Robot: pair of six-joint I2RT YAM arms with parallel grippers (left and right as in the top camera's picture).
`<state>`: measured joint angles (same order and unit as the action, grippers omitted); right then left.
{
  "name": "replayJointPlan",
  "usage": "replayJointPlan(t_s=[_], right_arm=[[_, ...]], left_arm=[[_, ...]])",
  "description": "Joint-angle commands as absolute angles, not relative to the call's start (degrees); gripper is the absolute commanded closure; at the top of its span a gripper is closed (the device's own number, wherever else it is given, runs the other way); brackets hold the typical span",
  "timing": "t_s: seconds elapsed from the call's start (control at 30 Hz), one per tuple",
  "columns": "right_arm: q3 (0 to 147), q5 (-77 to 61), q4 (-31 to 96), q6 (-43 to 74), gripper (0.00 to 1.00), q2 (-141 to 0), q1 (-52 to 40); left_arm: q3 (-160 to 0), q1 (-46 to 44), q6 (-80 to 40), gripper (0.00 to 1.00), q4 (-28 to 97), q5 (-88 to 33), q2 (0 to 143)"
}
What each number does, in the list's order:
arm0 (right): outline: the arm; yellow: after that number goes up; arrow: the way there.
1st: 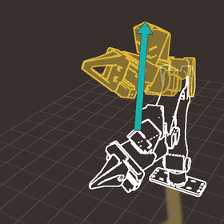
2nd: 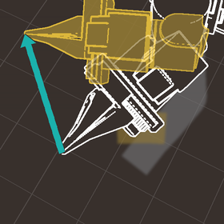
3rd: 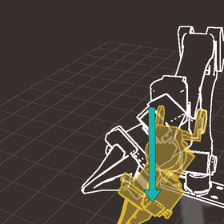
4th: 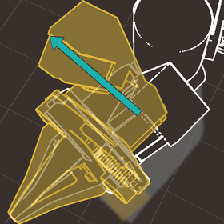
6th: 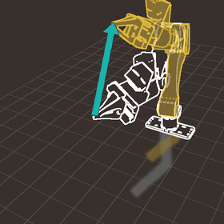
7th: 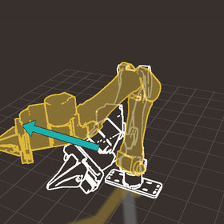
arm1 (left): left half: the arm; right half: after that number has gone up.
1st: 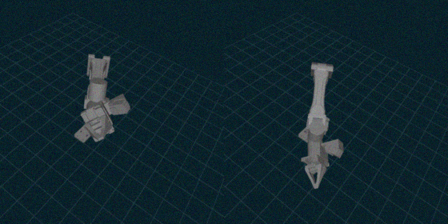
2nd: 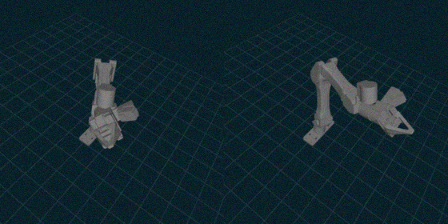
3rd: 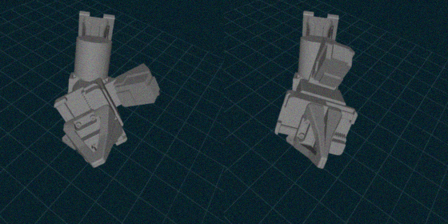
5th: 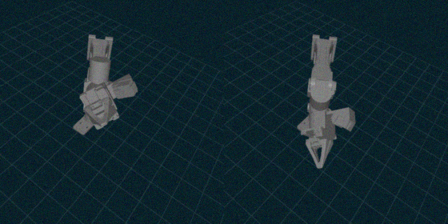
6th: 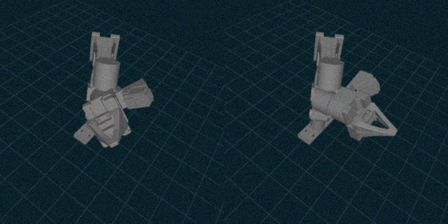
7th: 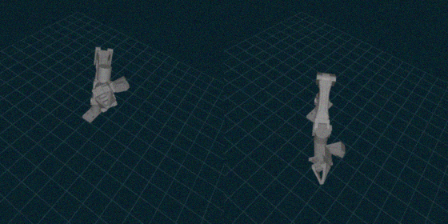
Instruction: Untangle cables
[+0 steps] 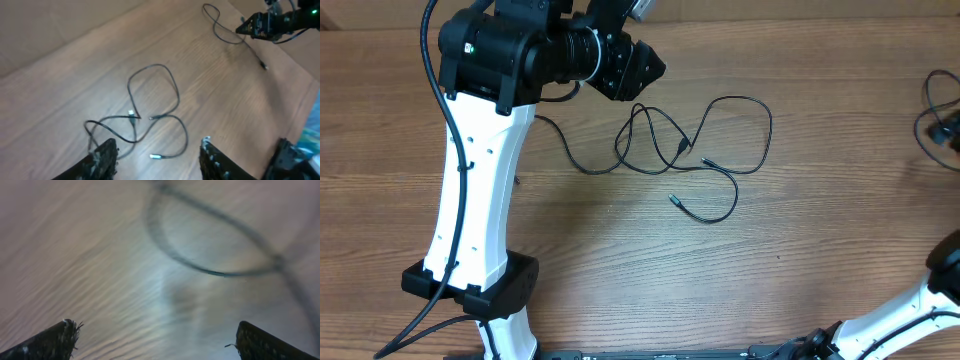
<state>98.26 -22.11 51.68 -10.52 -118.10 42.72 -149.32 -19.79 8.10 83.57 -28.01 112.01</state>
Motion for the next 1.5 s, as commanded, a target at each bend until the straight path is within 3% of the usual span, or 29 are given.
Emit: replayJointPlan(t_s=[0.0, 0.23, 0.53, 0.83, 0.93, 1.13, 1.27, 1.37, 1.47], right_arm=[[99.66, -31.88, 52.10, -17.85, 0.00, -117.45, 38.00], [99.66, -31.79, 54.63, -21.12, 0.00, -117.45, 24.12], [99.66, -31.24, 55.35, -23.05, 0.00, -117.45, 4.56], [99.59, -28.34, 56.88, -29.80, 0.00, -117.47, -7.07], [99.59, -28.34, 56.82, -33.85, 0.08, -117.58, -9.15], [99.26, -28.34, 56.42, -41.06, 0.05, -119.24, -12.53], [98.26, -28.29, 51.81, -44.56, 0.23, -120.62, -13.91], [97.86, -28.36, 47.77, -42.81, 0.14, -121.82, -14.33], [97.86, -28.38, 45.41, -41.17, 0.14, -123.81, -14.81]], left_arm=[[-150.54, -19.79, 10.02, 0.52, 82.50, -21.02, 112.07], [-150.54, -18.96, 9.87, 0.53, 84.14, -10.31, 112.07], [-150.54, -13.21, 10.35, 0.75, 91.02, -18.94, 111.50], [-150.54, -11.64, 12.36, 0.71, 95.64, -25.32, 107.68], [-150.54, -11.64, 14.39, 0.70, 96.51, -29.10, 107.22], [-150.54, -11.64, 16.75, 0.67, 96.79, -36.01, 107.18], [-150.54, -11.64, 16.78, 0.67, 96.79, -36.03, 107.18], [-150.54, -11.64, 16.78, 0.66, 96.79, -36.05, 107.18], [-150.54, -11.64, 16.78, 0.66, 96.79, -36.05, 107.18]])
